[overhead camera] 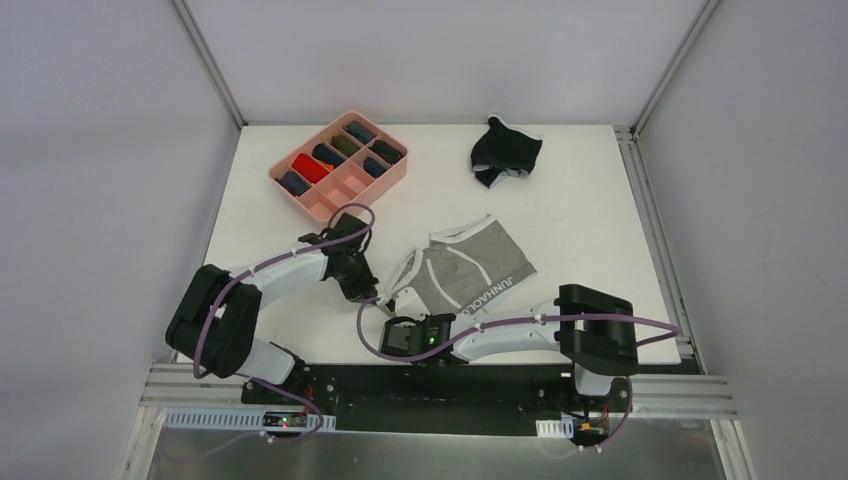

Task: Roll the underwear
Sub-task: Fold the underwear at the center of the board.

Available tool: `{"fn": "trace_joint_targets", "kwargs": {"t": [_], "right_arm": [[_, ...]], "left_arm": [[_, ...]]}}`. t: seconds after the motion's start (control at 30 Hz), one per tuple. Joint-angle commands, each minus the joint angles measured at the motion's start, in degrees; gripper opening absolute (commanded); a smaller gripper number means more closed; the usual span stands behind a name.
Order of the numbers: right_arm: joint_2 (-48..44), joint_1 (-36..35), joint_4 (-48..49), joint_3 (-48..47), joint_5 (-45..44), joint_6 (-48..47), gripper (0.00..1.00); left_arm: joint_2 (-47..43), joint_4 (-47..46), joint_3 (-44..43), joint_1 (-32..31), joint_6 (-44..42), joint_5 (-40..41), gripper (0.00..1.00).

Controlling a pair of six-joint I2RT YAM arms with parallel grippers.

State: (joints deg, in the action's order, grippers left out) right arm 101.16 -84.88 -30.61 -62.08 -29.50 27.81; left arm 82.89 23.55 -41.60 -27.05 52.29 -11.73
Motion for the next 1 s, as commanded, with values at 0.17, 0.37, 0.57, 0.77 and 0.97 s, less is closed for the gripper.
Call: {"fn": "trace_joint_targets", "kwargs": {"t": [0.17,0.37,0.57,0.77,0.97], "right_arm": [[-3.3,-0.5,-1.5,-6.9,8.2,-7.3,0.0],[-5.3,-1.7,-2.4,-11.9,12.0,-10.0,0.0],[-12.3,-1.3,-2.5,-10.1,6.7,-9.3,0.0],[-20.2,1.6,-2.8,-5.4,3.6,-6.6,0.0],[-25.9,9.6,-1.4,0.6,5.6,-4.6,0.0]], "left_arm": [[-12.9,10.1,0.6,0.6,1.3,7.2,0.0],[-25.8,20.2,0.3,0.6,2.6,9.4,0.0],[-29.2,23.4,-6.3,0.6,2.6,9.3,0.0],[-17.0,20.6,-19.4,-1.3,-0.8,7.7,0.0],[-1.4,17.2,-35.0,-4.6,-3.3,6.5,0.0]]}}
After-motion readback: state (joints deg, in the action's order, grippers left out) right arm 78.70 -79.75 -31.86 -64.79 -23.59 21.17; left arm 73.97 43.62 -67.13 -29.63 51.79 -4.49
